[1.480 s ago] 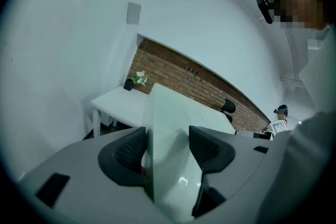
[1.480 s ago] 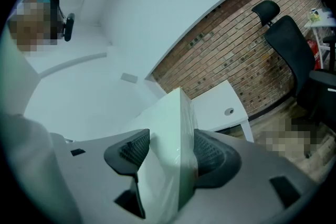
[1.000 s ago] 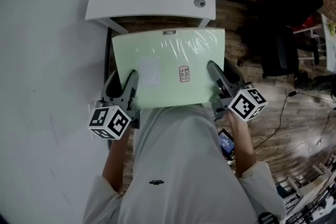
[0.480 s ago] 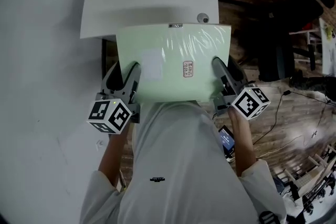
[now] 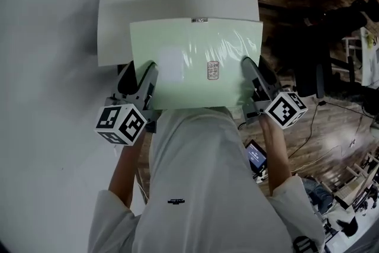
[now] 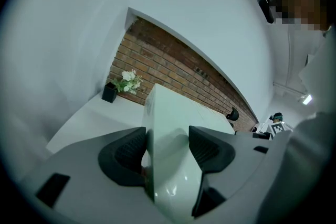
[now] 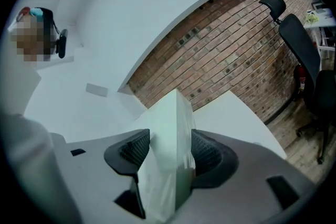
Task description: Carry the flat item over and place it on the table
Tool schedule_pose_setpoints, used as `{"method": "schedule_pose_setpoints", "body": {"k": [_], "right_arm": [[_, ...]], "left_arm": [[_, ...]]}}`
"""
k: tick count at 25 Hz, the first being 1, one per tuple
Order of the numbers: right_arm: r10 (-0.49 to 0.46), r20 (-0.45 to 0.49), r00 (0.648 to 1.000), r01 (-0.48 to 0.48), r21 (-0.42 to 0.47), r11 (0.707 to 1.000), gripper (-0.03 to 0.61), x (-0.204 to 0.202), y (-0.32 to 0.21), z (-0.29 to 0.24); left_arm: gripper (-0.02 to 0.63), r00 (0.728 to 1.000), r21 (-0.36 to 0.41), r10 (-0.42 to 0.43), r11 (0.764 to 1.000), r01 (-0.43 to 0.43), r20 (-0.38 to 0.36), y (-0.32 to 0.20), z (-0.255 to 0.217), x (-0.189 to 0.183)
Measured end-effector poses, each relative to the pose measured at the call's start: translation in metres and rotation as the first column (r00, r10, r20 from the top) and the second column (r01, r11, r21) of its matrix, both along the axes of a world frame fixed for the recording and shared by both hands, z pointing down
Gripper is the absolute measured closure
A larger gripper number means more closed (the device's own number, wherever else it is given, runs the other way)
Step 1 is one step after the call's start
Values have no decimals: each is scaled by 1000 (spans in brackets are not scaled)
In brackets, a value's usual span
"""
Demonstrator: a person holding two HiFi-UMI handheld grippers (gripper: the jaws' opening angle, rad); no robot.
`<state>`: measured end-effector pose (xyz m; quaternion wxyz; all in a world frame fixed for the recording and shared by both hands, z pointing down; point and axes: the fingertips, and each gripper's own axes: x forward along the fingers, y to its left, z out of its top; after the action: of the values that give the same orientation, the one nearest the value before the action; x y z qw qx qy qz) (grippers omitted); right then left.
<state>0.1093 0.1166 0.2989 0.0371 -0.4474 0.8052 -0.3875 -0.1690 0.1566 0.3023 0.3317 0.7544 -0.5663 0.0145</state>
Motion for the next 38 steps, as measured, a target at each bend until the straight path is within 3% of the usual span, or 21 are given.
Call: {"method": "schedule_pose_setpoints", "body": {"k": [9,24,38], "right_arm": [[34,-48,998,-34,0,999,313,-28,-45,0],[-40,-3,999,40,-20,999,313,8,-145,2],[-59,-8,998,59,-64,996,314,35,-269,51]], "left_arm": [[350,998,2,29,1000,-29,-48,-54,14,-30],[350,999,-20,-44,999,44,-13,-134,2,9],[351,997,-62,-71,996,70,-7,-251,51,37]]}}
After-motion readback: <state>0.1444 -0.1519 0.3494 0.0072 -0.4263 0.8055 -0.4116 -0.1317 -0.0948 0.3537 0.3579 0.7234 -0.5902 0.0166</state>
